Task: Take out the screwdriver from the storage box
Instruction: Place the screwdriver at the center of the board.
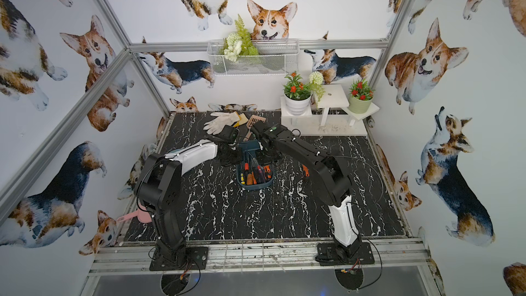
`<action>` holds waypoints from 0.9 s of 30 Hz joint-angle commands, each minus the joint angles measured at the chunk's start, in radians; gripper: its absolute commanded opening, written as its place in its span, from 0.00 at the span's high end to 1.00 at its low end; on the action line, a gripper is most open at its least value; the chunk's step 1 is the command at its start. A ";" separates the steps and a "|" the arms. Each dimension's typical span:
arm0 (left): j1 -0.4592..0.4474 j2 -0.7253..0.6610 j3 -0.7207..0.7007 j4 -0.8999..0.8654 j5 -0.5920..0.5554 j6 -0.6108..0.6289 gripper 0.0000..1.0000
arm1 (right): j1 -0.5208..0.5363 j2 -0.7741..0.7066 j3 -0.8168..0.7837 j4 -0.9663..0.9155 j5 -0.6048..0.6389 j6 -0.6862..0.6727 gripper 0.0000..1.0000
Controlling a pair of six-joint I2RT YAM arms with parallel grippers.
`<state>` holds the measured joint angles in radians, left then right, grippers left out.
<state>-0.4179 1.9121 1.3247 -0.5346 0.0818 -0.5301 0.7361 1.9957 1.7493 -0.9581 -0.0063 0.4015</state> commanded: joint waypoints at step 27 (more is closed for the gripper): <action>0.002 -0.007 0.003 -0.026 -0.015 0.032 1.00 | -0.241 -0.094 -0.289 0.012 0.051 -0.031 1.00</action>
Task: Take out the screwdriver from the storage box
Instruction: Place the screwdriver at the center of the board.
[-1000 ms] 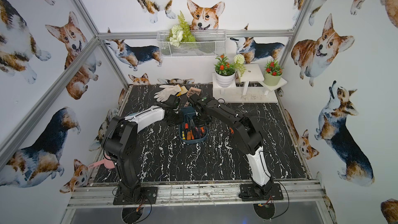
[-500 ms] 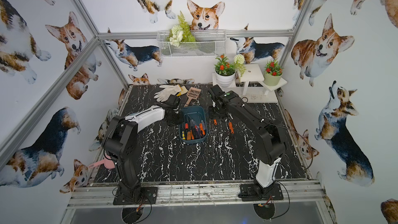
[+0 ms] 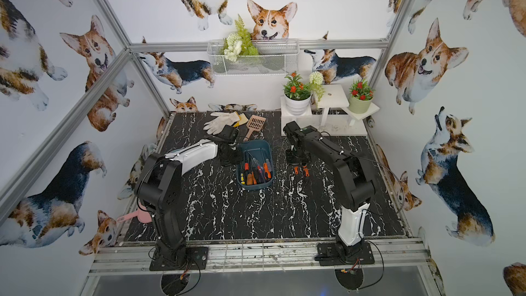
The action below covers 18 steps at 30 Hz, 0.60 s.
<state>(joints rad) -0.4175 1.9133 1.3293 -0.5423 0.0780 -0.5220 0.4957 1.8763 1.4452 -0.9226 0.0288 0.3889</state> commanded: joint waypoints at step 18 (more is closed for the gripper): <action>0.002 -0.008 -0.003 -0.019 -0.011 0.035 1.00 | -0.001 0.116 0.026 -0.023 0.032 -0.002 0.72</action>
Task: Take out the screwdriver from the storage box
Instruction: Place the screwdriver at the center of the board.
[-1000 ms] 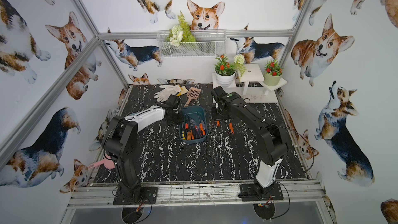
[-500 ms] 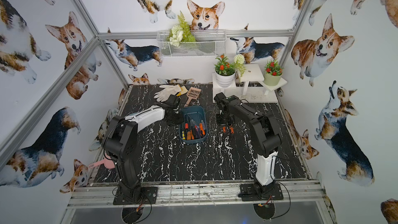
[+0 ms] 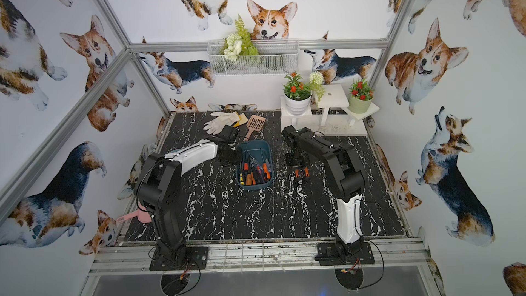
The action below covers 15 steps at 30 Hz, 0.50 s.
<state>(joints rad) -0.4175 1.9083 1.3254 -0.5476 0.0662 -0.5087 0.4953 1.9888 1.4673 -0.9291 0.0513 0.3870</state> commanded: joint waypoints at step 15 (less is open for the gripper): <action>0.002 -0.020 -0.012 0.003 0.006 0.006 1.00 | -0.001 -0.050 0.005 -0.016 0.010 0.004 0.60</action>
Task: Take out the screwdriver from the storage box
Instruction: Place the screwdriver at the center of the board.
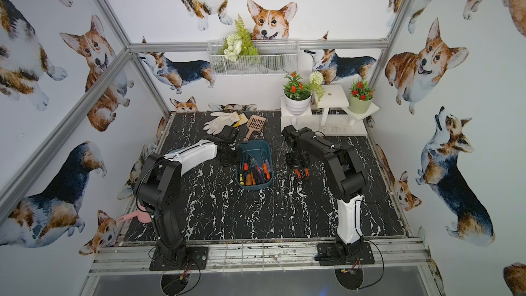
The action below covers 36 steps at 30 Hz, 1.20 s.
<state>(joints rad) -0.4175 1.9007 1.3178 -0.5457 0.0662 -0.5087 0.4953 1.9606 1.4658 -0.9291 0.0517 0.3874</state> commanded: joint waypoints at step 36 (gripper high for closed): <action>0.002 -0.004 -0.006 -0.003 0.006 0.006 1.00 | -0.022 0.005 0.158 -0.063 0.015 -0.044 0.57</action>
<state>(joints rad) -0.4175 1.8973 1.3087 -0.5392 0.0696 -0.5117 0.4713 1.9678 1.6196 -0.9768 0.0978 0.3565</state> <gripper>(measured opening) 0.108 0.427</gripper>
